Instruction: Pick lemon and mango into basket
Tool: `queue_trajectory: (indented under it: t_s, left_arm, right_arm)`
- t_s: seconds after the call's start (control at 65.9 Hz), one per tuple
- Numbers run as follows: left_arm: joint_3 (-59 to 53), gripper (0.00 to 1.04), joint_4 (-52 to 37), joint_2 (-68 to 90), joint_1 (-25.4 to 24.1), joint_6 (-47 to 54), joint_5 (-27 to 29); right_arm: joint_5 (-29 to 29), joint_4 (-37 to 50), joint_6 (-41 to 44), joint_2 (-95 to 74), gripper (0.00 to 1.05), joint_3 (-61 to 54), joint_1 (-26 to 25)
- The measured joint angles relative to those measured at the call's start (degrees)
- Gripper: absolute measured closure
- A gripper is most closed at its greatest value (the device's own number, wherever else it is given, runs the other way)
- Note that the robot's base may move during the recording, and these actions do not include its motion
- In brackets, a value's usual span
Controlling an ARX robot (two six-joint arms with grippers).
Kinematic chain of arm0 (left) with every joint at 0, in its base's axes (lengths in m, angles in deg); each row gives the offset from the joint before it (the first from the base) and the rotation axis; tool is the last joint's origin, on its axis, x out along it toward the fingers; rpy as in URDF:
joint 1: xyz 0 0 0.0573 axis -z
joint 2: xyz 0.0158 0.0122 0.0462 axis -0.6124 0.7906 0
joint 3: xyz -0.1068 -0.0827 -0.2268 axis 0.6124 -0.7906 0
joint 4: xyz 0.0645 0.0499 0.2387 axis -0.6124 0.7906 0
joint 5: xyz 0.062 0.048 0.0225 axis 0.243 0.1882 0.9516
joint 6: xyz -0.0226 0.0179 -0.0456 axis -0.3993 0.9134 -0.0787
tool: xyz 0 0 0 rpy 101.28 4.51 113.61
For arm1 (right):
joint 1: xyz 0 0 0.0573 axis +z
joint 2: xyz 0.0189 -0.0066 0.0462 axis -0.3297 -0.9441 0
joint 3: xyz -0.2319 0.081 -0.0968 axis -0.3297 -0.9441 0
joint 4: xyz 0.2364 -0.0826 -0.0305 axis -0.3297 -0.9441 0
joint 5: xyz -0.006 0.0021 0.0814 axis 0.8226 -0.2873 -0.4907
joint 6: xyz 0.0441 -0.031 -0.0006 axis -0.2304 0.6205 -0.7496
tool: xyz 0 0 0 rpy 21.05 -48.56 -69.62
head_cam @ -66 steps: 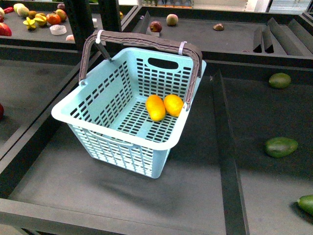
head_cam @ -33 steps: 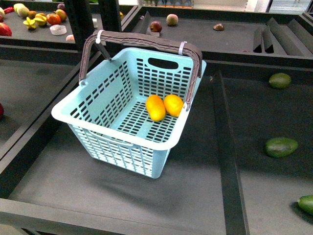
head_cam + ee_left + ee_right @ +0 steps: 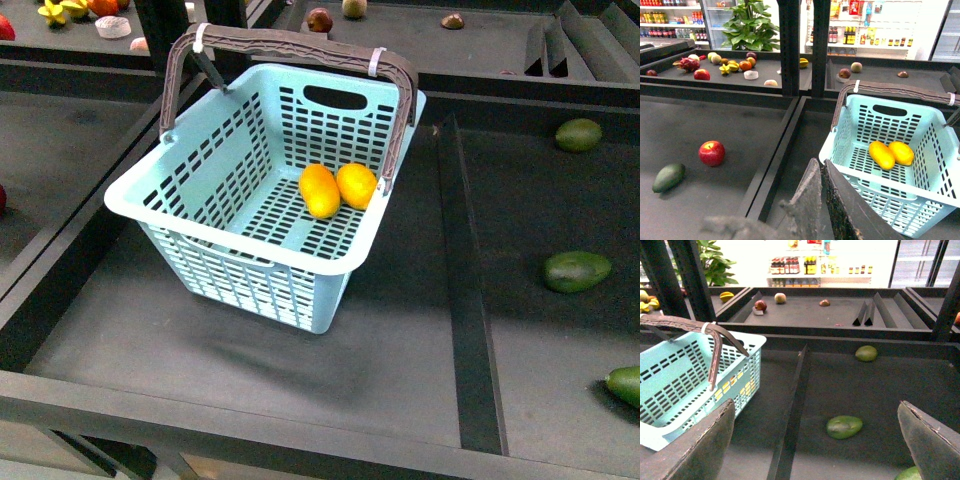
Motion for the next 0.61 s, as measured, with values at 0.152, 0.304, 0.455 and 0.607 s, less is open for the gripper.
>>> queue_trajectory:
  t_s: [0.152, 0.304, 0.455, 0.607]
  left_arm:
    - [0.0, 1.01, 0.0, 0.0, 0.0, 0.0, 0.0]
    - [0.0, 1.01, 0.0, 0.0, 0.0, 0.0, 0.0]
    - [0.0, 1.01, 0.0, 0.0, 0.0, 0.0, 0.0]
    - [0.0, 1.01, 0.0, 0.0, 0.0, 0.0, 0.0]
  right_arm:
    - [0.0, 0.0, 0.0, 0.0, 0.09, 0.0, 0.0]
    - [0.0, 0.0, 0.0, 0.0, 0.09, 0.0, 0.0]
    - [0.0, 0.0, 0.0, 0.0, 0.09, 0.0, 0.0]
    - [0.0, 0.0, 0.0, 0.0, 0.09, 0.0, 0.0]
